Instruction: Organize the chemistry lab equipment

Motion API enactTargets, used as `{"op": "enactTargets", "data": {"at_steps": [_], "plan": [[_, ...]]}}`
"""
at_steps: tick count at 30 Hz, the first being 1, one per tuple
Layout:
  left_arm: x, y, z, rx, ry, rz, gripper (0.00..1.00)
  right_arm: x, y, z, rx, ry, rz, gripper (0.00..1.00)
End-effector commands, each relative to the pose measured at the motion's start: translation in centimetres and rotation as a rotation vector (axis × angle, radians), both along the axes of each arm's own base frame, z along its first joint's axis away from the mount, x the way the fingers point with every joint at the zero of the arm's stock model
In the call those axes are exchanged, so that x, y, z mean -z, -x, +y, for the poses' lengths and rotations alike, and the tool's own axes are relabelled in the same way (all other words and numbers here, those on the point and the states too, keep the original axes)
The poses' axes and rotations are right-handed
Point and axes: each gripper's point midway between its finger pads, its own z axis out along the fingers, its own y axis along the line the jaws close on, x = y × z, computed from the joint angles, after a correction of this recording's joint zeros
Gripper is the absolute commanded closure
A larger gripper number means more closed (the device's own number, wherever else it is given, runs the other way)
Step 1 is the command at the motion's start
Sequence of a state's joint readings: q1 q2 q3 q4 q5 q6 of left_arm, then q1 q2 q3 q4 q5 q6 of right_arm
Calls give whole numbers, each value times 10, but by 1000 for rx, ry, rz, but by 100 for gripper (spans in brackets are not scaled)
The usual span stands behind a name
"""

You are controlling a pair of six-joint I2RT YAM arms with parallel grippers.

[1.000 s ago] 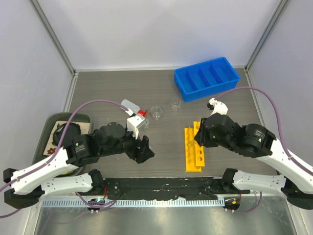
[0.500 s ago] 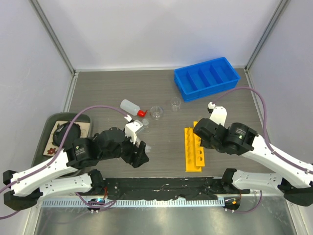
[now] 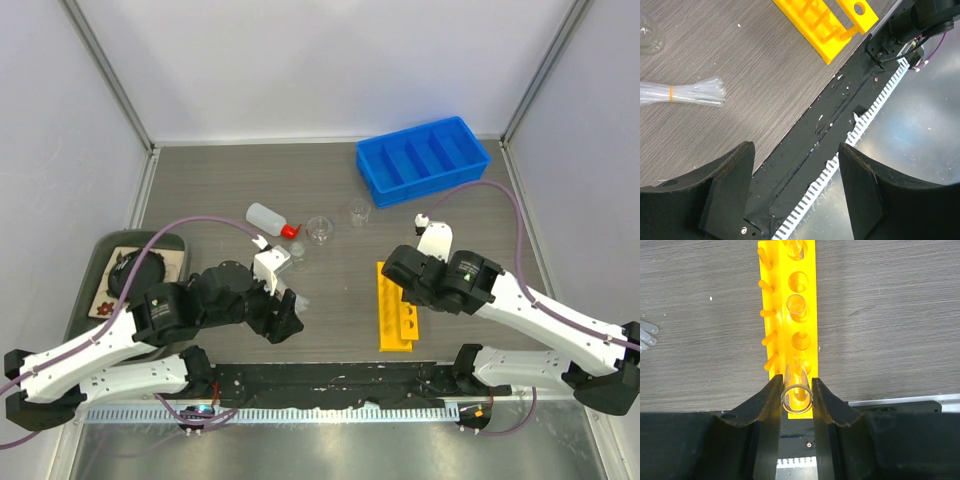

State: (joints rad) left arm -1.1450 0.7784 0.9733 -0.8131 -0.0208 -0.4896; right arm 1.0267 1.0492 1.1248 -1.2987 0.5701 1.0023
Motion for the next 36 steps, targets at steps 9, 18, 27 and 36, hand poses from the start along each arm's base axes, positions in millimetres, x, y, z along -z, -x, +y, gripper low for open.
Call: {"op": "enactTargets", "data": {"at_steps": [9, 18, 27, 36], "plan": [[1, 1, -2, 25, 4, -10, 29, 6, 2, 7, 6, -30, 13, 78], [1, 0, -4, 25, 9, -13, 29, 6, 5, 1, 12, -4, 29, 80], [2, -2, -7, 28, 1, -14, 29, 7, 12, -12, 34, 13, 39, 81], [3, -2, -8, 28, 4, -16, 29, 11, 15, -15, 44, 13, 45, 81]]}}
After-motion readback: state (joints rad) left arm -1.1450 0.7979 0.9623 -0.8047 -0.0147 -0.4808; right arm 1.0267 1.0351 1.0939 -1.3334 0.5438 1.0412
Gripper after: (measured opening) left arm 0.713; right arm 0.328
